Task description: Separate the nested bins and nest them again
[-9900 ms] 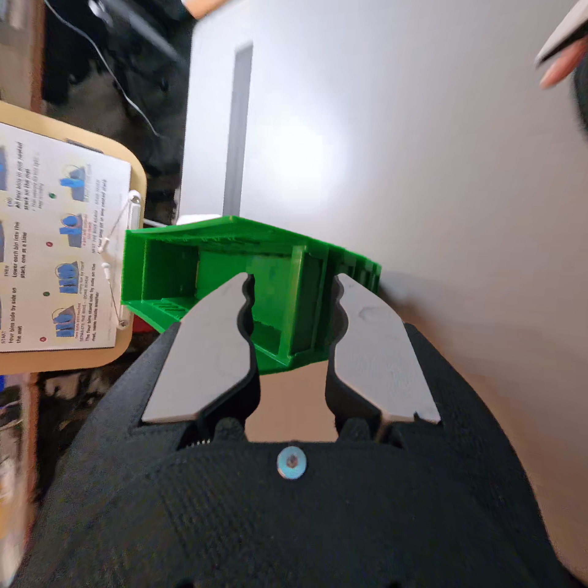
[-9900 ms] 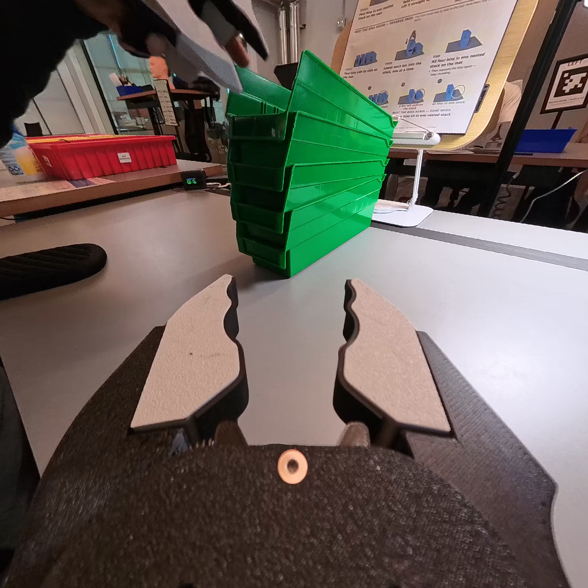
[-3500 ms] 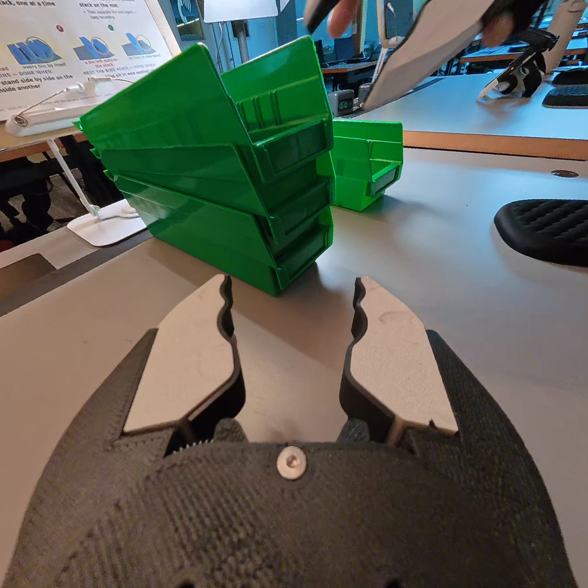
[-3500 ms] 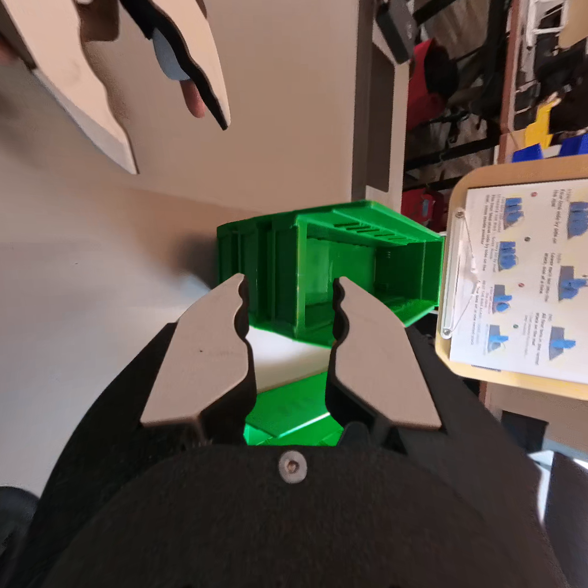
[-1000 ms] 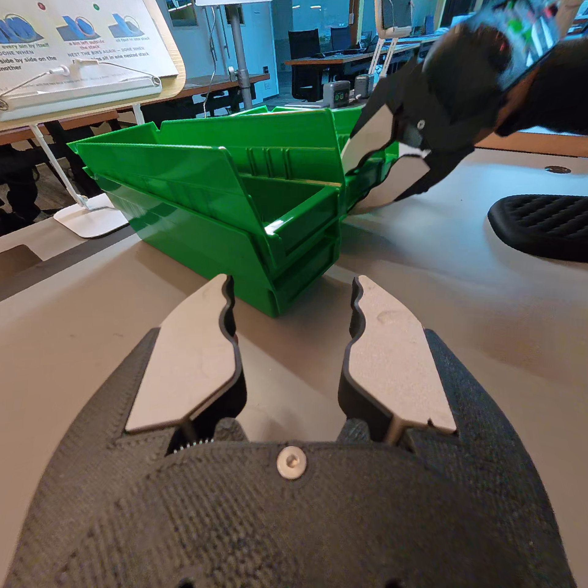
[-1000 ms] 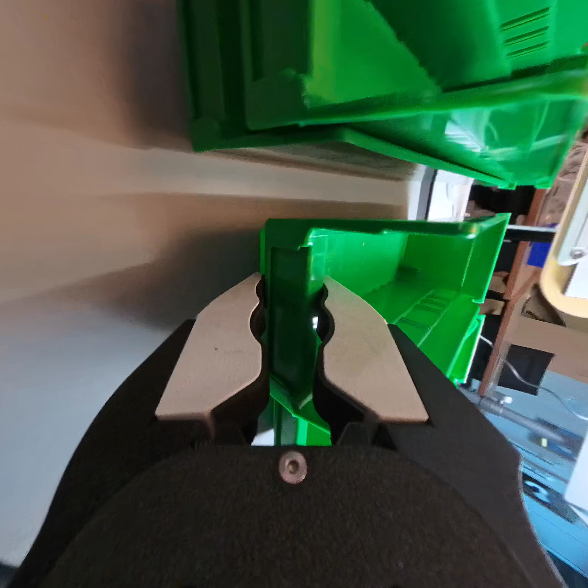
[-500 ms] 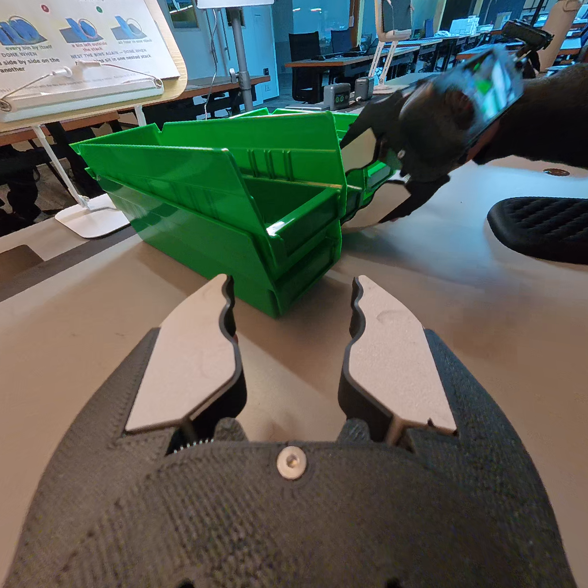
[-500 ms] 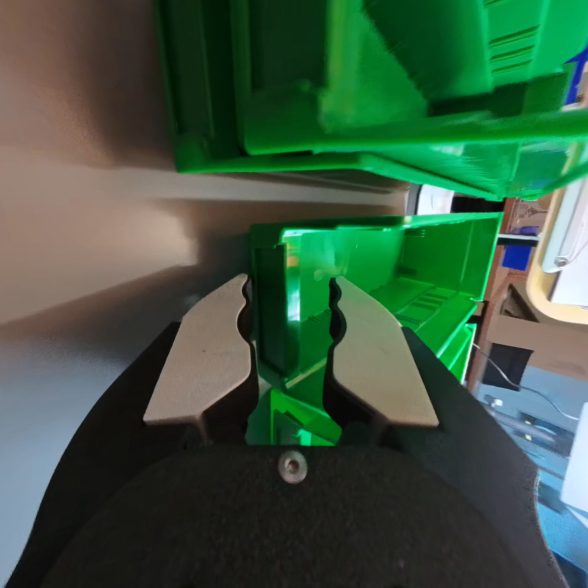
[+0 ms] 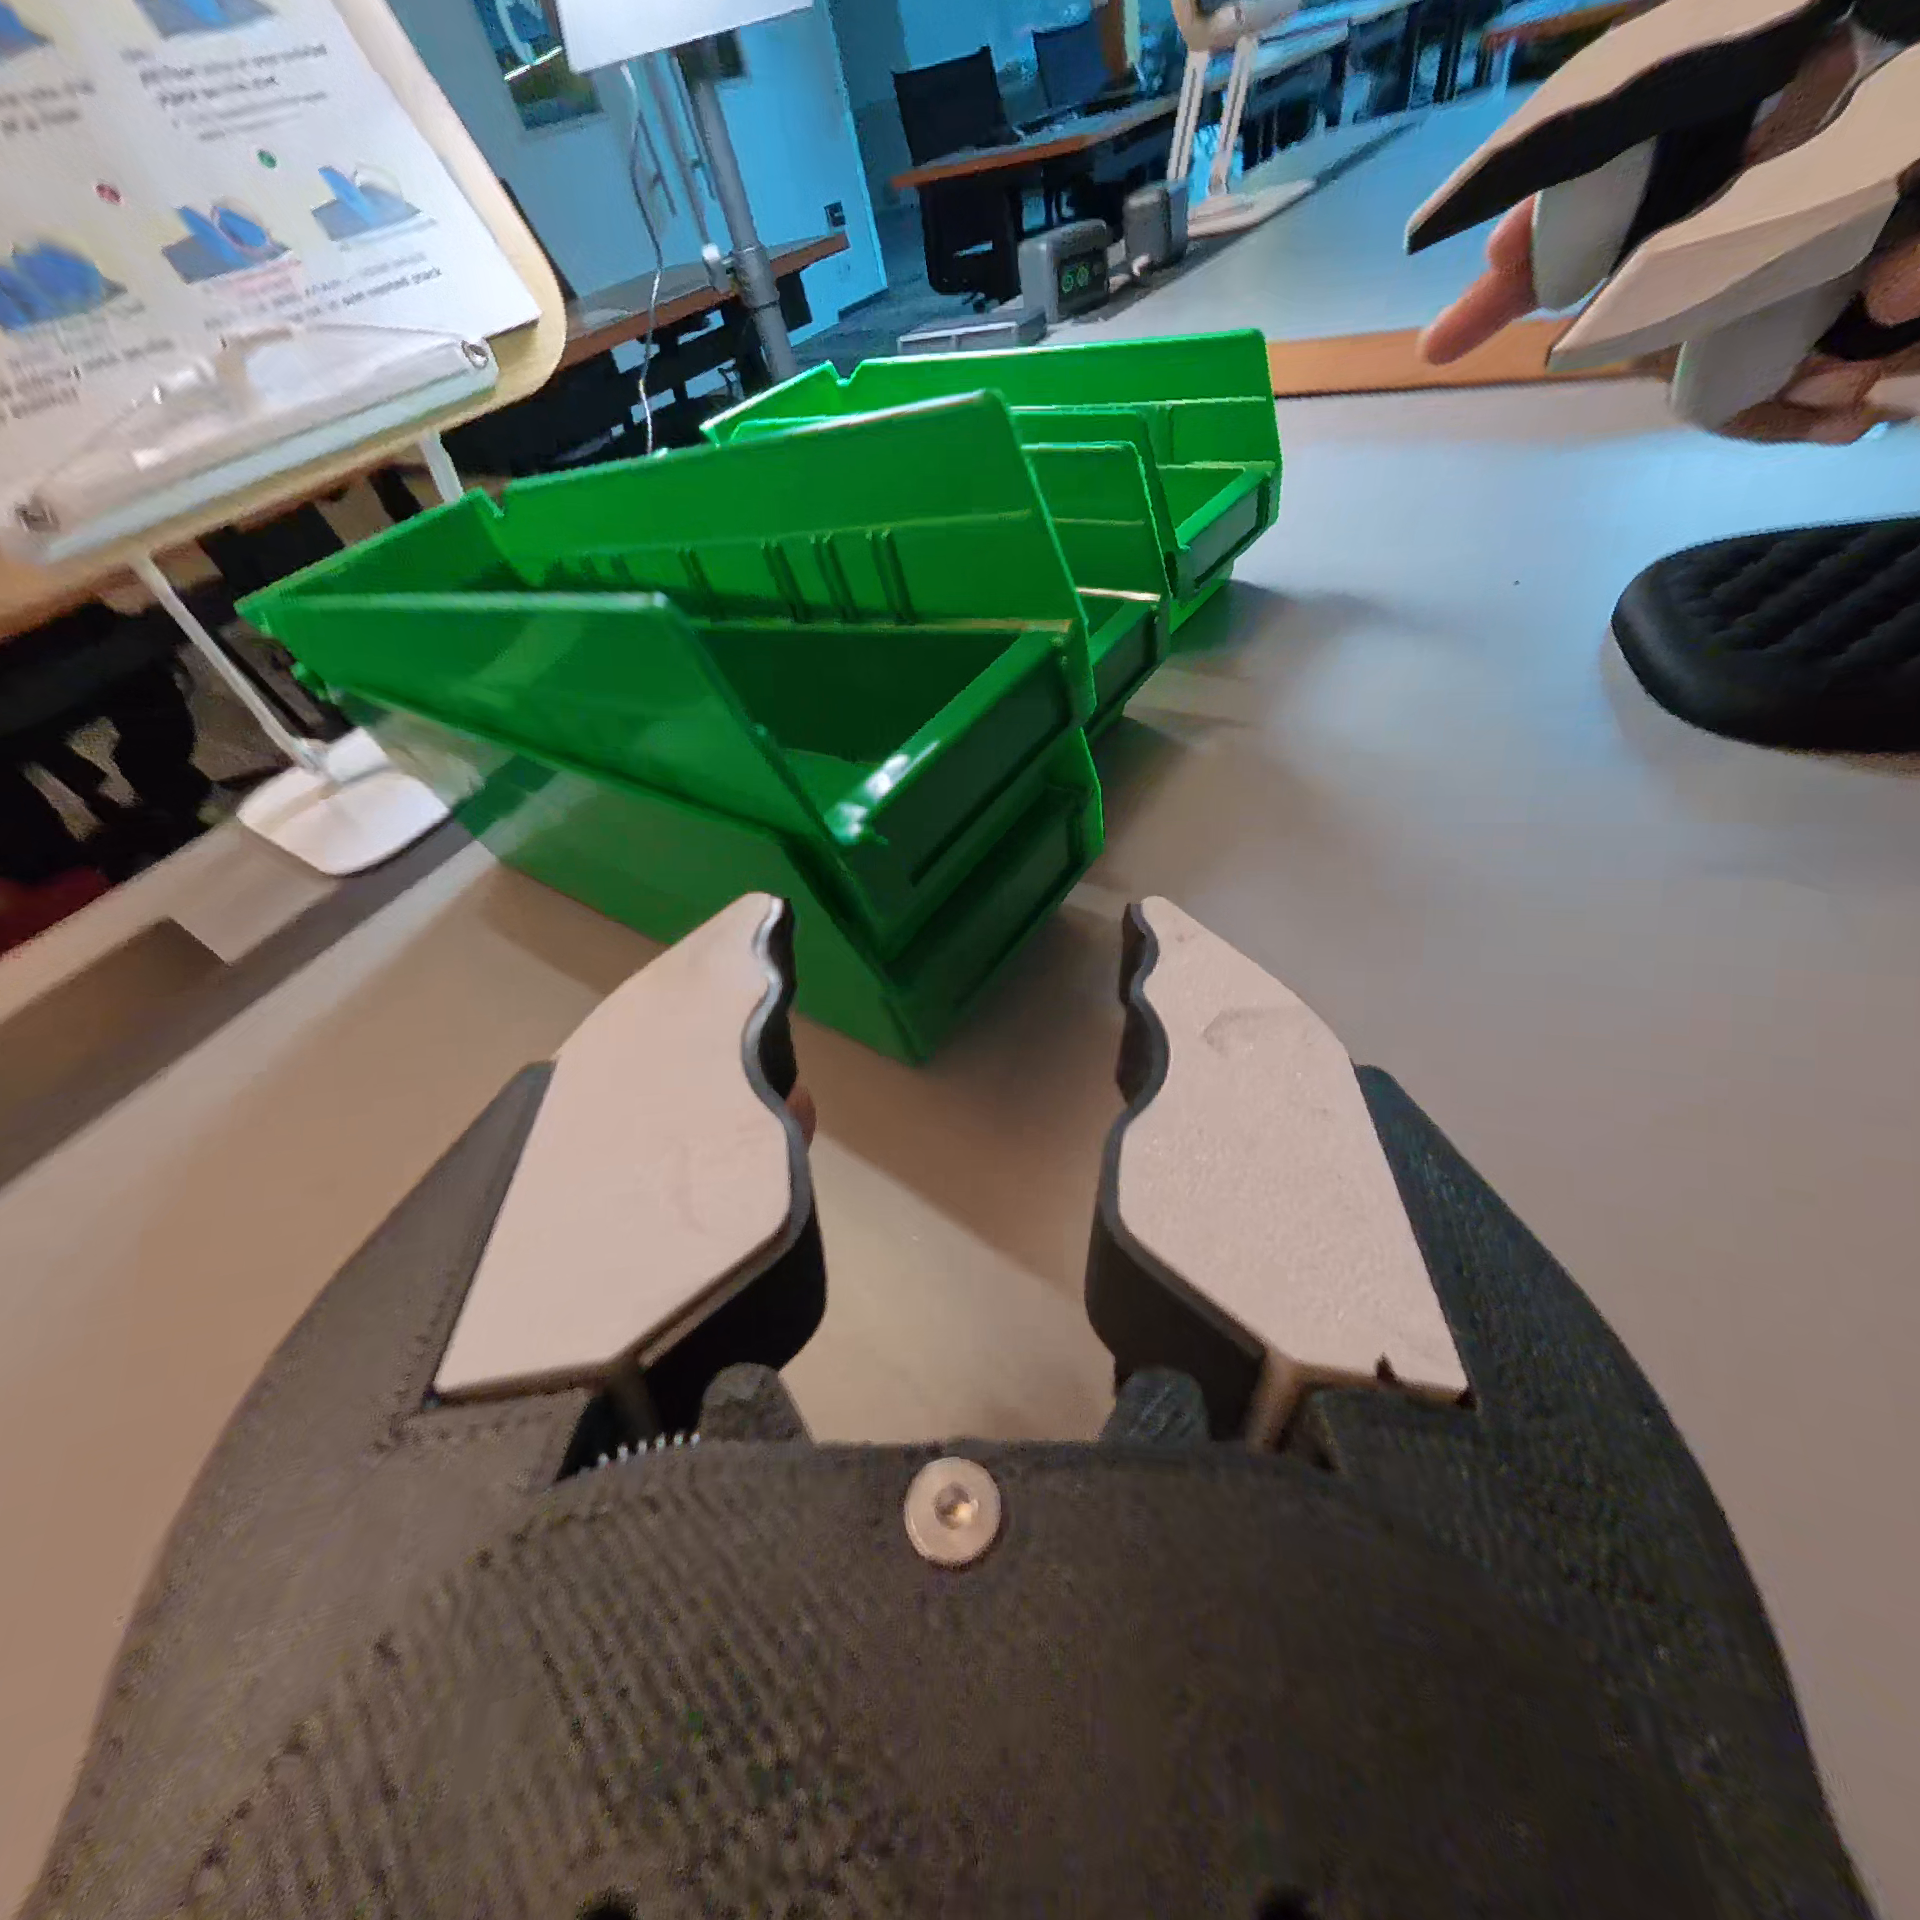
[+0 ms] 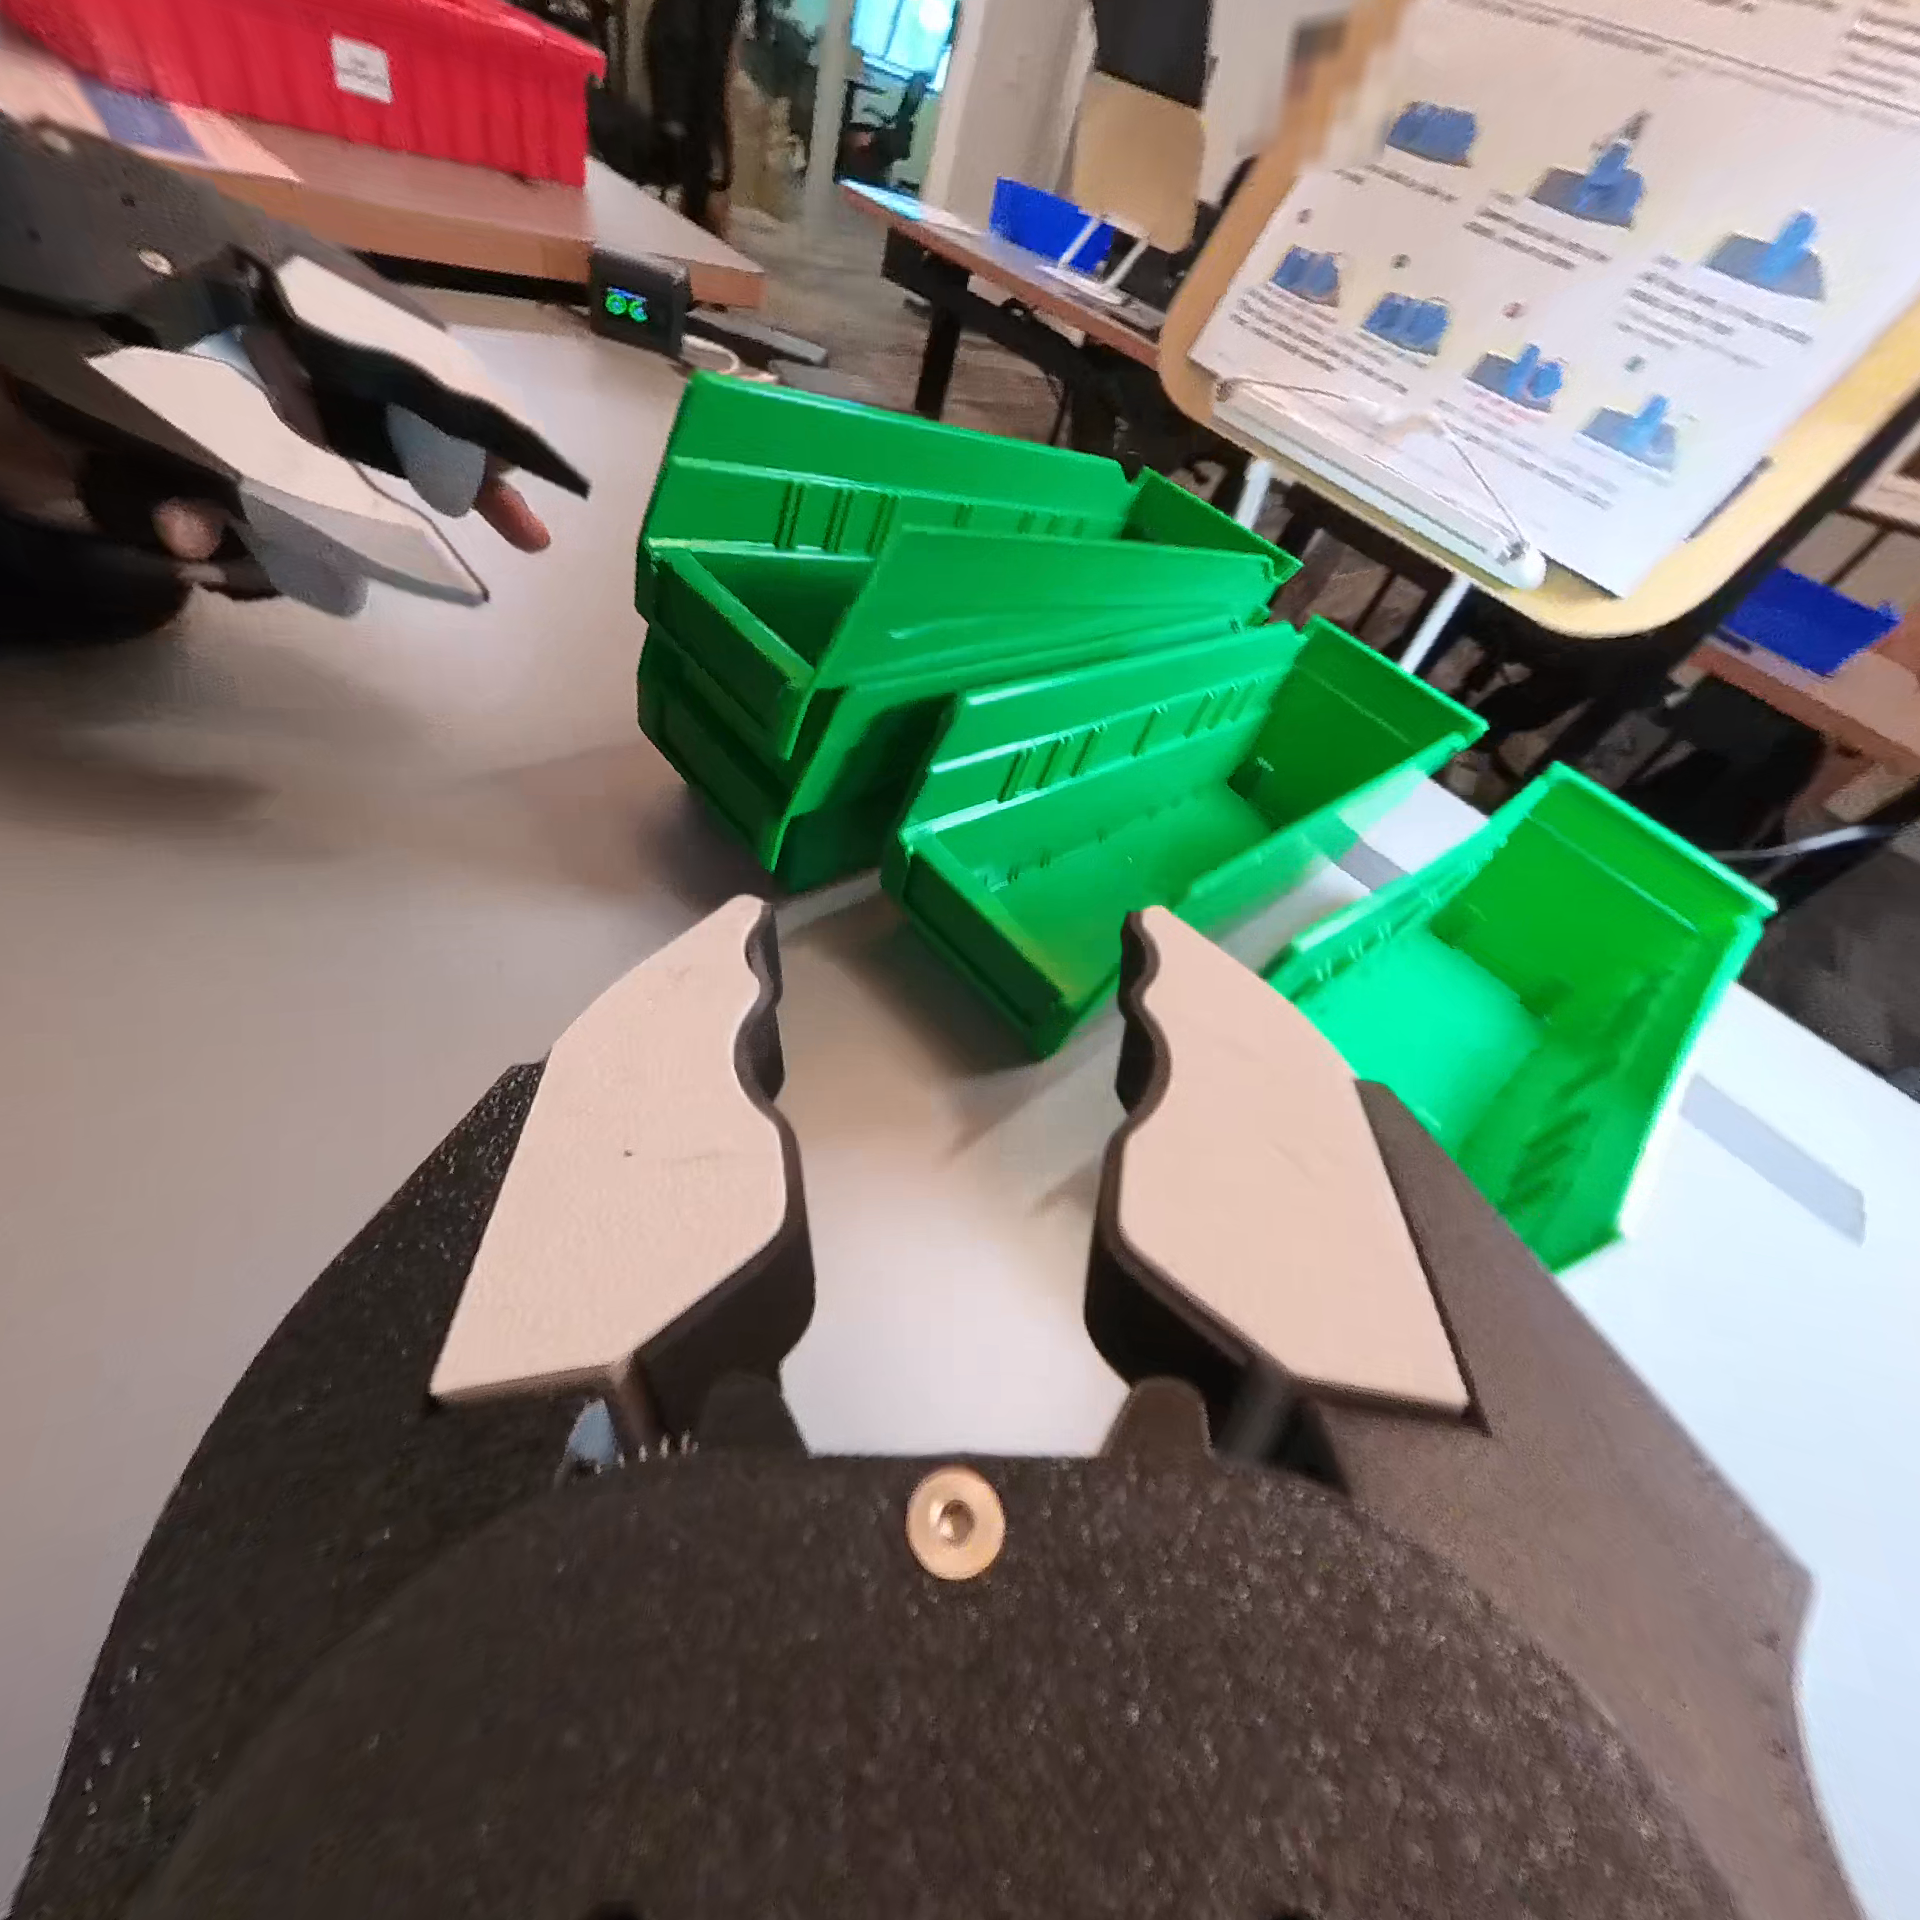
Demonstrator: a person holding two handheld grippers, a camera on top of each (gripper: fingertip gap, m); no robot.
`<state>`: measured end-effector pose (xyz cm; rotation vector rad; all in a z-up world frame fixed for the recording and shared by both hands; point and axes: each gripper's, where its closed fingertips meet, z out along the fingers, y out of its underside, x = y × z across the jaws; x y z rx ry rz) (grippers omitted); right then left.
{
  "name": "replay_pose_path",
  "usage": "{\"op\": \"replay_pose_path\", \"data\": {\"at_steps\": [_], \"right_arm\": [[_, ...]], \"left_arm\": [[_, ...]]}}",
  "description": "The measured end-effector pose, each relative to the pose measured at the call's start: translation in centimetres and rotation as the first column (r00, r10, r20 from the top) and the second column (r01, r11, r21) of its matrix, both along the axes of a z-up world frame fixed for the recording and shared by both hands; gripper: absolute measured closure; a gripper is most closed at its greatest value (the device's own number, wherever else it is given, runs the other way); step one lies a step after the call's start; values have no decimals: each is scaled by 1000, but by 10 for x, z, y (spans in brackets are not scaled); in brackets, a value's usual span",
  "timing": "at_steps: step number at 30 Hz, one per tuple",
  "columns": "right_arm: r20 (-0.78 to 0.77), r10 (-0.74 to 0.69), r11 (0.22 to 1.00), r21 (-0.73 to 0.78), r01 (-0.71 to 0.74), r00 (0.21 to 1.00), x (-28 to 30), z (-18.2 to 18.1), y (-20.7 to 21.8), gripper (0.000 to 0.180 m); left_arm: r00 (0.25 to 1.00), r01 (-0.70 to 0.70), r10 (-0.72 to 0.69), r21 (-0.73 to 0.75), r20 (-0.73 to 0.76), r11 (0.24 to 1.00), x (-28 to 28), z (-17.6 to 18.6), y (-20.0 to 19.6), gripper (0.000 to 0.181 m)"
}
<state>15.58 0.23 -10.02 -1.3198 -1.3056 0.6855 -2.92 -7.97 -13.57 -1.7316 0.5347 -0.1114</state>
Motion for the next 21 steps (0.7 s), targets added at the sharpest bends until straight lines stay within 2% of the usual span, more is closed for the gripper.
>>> {"op": "replay_pose_path", "data": {"at_steps": [5,8,11,16,18,21], "right_arm": [[-70,-61,996,-77,56,996,28,-22,1,118],[-103,-114,988,-116,102,988,35,-30,9,118],[-126,-129,983,-147,110,984,37,-31,13,118],[-146,-117,983,-156,94,982,39,-31,12,120],[-158,-112,983,-161,86,981,40,-30,11,121],[-168,-103,983,-166,75,980,41,-29,10,122]], "left_arm": [[958,76,-86,-48,-275,996,19,18,11,136],[888,77,-148,-175,-436,981,32,17,28,134],[790,16,-207,-319,-577,948,35,2,47,133],[652,-128,-276,-461,-707,878,26,-32,68,137],[601,-169,-267,-447,-753,879,21,-36,74,144],[589,-156,-277,-443,-759,883,21,-35,79,151]]}}
